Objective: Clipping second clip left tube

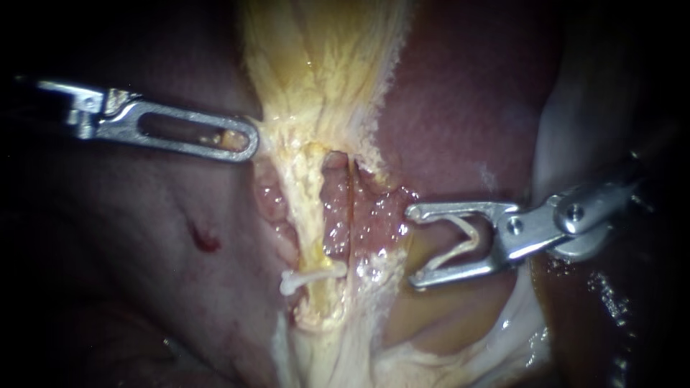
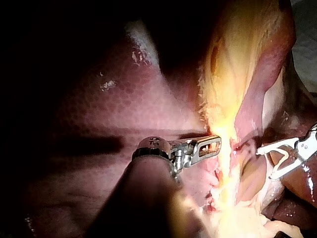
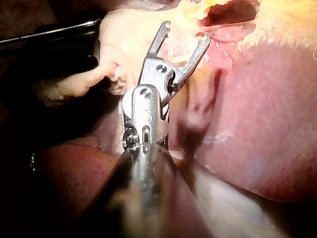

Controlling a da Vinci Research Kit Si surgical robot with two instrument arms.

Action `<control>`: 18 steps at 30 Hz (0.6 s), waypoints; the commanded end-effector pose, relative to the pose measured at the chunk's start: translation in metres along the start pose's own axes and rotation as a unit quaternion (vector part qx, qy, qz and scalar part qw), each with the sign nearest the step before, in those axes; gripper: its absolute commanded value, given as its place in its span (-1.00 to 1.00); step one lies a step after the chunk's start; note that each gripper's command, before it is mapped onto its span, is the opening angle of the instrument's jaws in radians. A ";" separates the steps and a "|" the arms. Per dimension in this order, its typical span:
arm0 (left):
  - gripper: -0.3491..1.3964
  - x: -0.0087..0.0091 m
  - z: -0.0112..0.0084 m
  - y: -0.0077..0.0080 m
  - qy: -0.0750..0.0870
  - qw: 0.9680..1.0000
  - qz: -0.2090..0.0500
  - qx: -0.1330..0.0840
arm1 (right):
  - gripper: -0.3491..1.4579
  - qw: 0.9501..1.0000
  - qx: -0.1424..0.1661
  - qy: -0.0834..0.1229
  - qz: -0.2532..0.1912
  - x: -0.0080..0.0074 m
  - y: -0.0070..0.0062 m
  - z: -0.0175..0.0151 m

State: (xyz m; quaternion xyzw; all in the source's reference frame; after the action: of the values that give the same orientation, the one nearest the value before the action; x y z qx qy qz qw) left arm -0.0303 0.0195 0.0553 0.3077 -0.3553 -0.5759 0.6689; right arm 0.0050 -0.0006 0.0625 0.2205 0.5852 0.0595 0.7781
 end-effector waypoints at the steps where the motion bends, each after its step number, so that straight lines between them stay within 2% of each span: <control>1: -1.00 0.0000 0.0000 0.0000 0.000 1.000 0.000 0.001 | -0.09 1.000 0.001 0.002 0.002 0.0000 0.0001 0.0003; 10: -1.00 0.0002 0.0002 0.0000 0.001 1.000 0.000 0.001 | -0.09 0.999 0.017 0.027 0.036 -0.0001 0.0002 0.0033; 18: -1.00 0.0001 0.0002 0.0000 0.001 1.000 0.000 0.001 | -0.11 0.998 0.032 0.033 0.052 -0.0005 0.0002 0.0053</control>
State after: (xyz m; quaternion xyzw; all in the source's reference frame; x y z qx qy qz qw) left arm -0.0304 0.0194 0.0555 0.3089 -0.3553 -0.5751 0.6690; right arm 0.0101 -0.0021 0.0644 0.2768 0.5997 0.0888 0.7456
